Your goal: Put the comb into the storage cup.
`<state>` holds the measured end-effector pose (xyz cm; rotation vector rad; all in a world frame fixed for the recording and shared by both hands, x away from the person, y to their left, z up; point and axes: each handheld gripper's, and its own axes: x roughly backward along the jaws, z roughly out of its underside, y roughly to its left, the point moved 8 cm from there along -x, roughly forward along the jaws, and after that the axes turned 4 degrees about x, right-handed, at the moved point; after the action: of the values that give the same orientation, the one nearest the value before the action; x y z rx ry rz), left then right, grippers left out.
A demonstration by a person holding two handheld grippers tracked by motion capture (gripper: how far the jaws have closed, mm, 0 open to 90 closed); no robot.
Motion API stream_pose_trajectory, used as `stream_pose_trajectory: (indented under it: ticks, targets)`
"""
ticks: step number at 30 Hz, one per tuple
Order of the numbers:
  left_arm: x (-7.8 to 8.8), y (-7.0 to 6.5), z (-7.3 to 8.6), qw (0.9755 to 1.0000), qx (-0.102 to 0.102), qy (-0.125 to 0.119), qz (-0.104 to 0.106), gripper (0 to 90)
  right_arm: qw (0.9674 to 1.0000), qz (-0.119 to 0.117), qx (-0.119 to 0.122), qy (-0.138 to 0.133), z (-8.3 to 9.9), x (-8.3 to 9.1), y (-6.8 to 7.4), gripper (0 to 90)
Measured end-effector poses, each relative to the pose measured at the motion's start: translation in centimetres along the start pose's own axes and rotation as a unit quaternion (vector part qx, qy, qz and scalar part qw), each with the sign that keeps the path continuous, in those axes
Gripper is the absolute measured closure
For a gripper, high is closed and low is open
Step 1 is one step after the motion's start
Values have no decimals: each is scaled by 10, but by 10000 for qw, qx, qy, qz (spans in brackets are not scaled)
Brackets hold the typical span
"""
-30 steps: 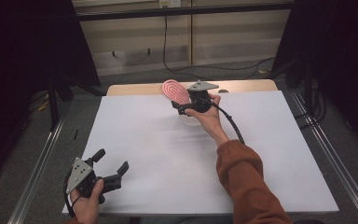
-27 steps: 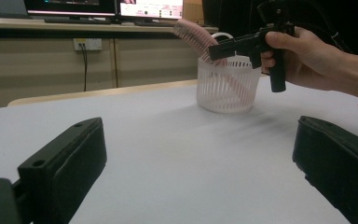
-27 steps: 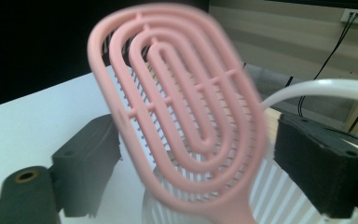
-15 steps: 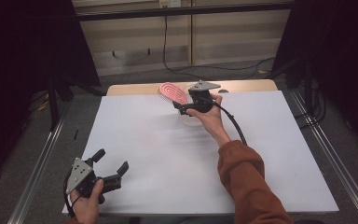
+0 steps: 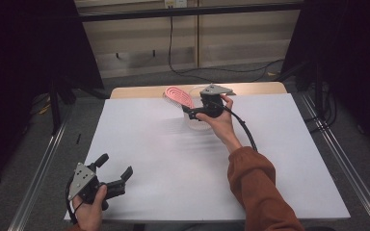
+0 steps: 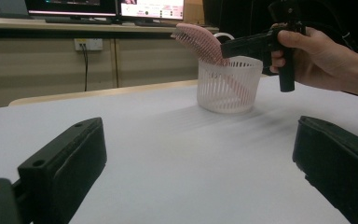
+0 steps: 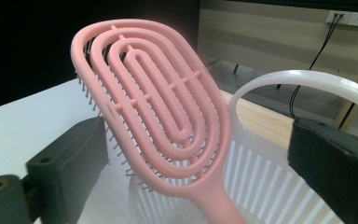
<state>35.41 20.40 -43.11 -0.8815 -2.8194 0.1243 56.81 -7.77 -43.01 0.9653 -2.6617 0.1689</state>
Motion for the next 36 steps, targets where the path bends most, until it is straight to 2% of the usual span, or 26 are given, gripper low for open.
stream_pose_trajectory:
  ticks: [7, 15, 28, 36]
  targets:
    - [0, -1, 0, 10000, -2, -18, 5, 28, 9999, 113, 61, -111, -7, 7, -3, 10]
    - [0, -1, 0, 10000, -7, -23, -3, 29, 9997, 115, 84, -177, -11, 13, -2, 12]
    - [-2, -1, 0, 10000, -18, -27, -22, 29, 9990, 336, 126, -258, -16, 29, -8, 10]
    - [-3, 0, 0, 10000, -14, -49, -73, 27, 9986, 383, 32, -364, -18, 43, -11, 9]
